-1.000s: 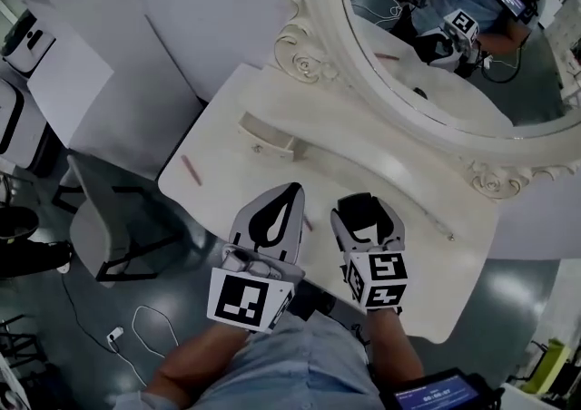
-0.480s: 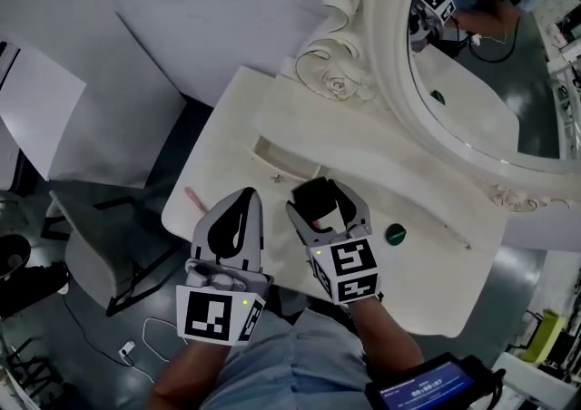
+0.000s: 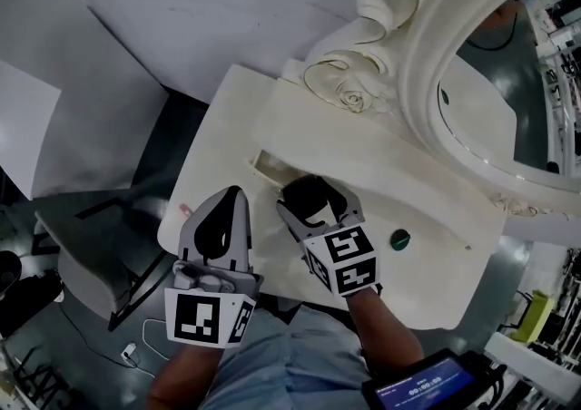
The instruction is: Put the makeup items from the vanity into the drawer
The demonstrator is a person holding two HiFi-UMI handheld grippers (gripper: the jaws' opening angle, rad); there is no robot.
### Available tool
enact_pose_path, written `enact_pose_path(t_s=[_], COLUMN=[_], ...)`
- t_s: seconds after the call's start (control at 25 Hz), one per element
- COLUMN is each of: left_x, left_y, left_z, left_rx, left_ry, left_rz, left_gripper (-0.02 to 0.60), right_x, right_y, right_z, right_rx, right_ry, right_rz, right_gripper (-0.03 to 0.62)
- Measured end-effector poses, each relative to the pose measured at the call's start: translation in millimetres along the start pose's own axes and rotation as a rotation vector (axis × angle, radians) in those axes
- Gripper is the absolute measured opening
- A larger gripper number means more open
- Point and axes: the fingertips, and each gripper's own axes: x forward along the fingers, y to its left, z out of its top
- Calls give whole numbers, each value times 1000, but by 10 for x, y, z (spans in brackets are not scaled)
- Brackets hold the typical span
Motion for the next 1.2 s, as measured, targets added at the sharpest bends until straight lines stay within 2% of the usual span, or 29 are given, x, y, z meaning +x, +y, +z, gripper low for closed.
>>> enact_pose_path(t_s=[0.48, 0.8, 0.92, 1.08, 1.2], left_x=[227, 259, 272, 300, 303], left_y=[157, 212, 214, 208, 192], left_z=[24, 30, 28, 24, 11], left_rx=[-25, -28, -31, -36, -39], left_ry=[14, 19, 22, 24, 29], left_rz=[-21, -28, -31, -40, -45], left_gripper=[0, 0, 0, 0, 0], right_x=[72, 112, 85, -7, -21], right_y=[135, 98, 68, 0, -8], right_z=[2, 31, 35, 112, 104], right_rx=[106, 239, 287, 385, 337], right_ry=[131, 141, 121, 32, 6], right_rz=[139, 195, 188, 166, 112], right_gripper=[339, 341, 342, 342, 342])
